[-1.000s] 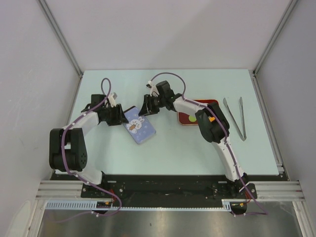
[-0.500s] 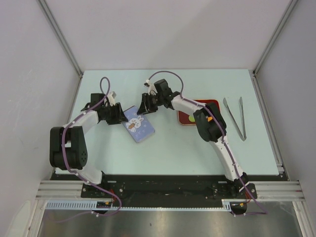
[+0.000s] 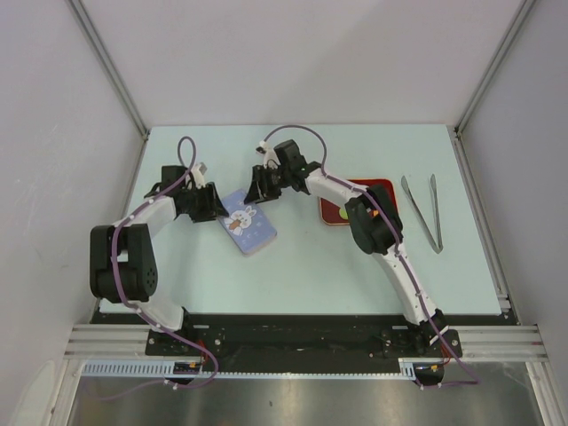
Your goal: Pack the cookies
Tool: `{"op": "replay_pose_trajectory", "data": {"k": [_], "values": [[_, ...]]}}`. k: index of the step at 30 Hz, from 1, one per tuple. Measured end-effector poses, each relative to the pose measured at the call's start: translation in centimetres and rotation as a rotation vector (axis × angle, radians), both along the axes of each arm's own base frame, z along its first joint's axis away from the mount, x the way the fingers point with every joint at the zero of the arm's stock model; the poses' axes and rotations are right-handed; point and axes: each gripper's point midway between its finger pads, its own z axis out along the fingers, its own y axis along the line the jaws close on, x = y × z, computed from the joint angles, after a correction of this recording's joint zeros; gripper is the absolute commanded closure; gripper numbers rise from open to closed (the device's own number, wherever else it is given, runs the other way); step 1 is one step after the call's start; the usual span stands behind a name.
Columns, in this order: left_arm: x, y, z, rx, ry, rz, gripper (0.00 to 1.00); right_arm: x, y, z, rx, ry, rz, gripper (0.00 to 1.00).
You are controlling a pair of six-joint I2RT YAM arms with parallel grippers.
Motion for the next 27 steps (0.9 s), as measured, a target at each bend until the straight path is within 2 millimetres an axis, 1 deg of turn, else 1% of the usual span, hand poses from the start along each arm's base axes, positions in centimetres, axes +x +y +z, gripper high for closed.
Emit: {"op": "replay_pose_trajectory", "data": {"k": [14, 19, 27], "values": [[0.6, 0.3, -0.1, -0.005, 0.005, 0.016, 0.45, 0.6, 0.5, 0.1, 0.000, -0.006, 0.006, 0.52], [0.8, 0.2, -0.1, -0.016, 0.010, 0.019, 0.47, 0.7, 0.7, 0.0, 0.003, -0.006, 0.008, 0.52], [1.3, 0.4, -0.3, -0.035, 0.011, 0.035, 0.52, 1.0, 0.8, 0.0, 0.011, -0.010, 0.011, 0.57]]}}
